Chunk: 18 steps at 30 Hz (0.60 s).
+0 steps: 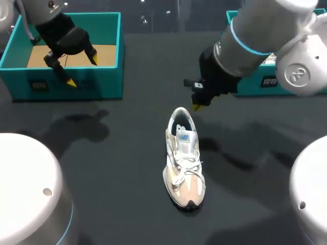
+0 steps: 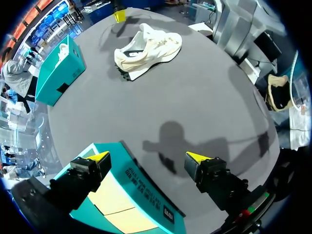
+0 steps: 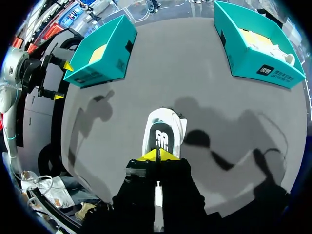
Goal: Take the shoe out of the shoebox, open the shoe tongue, remove and reinsert the insole, then place the shoe into the shoebox
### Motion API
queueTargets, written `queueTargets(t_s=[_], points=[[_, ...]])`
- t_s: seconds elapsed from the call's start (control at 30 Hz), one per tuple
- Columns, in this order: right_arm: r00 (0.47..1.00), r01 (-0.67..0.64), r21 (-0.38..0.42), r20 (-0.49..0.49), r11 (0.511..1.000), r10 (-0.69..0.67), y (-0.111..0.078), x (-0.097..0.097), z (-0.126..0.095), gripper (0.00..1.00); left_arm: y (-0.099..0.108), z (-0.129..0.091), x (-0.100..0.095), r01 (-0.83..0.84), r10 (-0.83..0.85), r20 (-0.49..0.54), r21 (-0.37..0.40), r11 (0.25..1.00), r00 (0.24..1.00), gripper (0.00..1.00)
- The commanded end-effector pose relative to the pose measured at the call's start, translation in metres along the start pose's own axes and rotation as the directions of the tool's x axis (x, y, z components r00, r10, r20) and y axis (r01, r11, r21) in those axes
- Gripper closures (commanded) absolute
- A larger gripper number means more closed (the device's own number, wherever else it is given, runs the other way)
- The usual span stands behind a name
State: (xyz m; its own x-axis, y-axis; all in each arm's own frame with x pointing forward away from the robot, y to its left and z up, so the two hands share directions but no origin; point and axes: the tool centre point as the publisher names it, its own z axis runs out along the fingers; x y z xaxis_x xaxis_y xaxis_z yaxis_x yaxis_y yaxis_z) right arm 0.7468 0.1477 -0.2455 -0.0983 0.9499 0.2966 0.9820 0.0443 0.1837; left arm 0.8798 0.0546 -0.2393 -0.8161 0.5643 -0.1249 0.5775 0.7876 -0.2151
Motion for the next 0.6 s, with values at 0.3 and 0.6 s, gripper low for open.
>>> queueTargets(t_s=[0.3,0.6], points=[[0.979,0.005,-0.011,0.203,1.000,-0.003,0.003,0.012,0.015,1.00,0.001,0.000,-0.003,-0.001,0.001,-0.007,-0.001,1.000,1.000,0.00],[0.936,0.041,-0.112,0.352,0.993,0.001,-0.005,0.020,0.055,1.00,0.001,0.000,-0.003,-0.001,0.001,-0.007,-0.001,1.000,1.000,0.00]])
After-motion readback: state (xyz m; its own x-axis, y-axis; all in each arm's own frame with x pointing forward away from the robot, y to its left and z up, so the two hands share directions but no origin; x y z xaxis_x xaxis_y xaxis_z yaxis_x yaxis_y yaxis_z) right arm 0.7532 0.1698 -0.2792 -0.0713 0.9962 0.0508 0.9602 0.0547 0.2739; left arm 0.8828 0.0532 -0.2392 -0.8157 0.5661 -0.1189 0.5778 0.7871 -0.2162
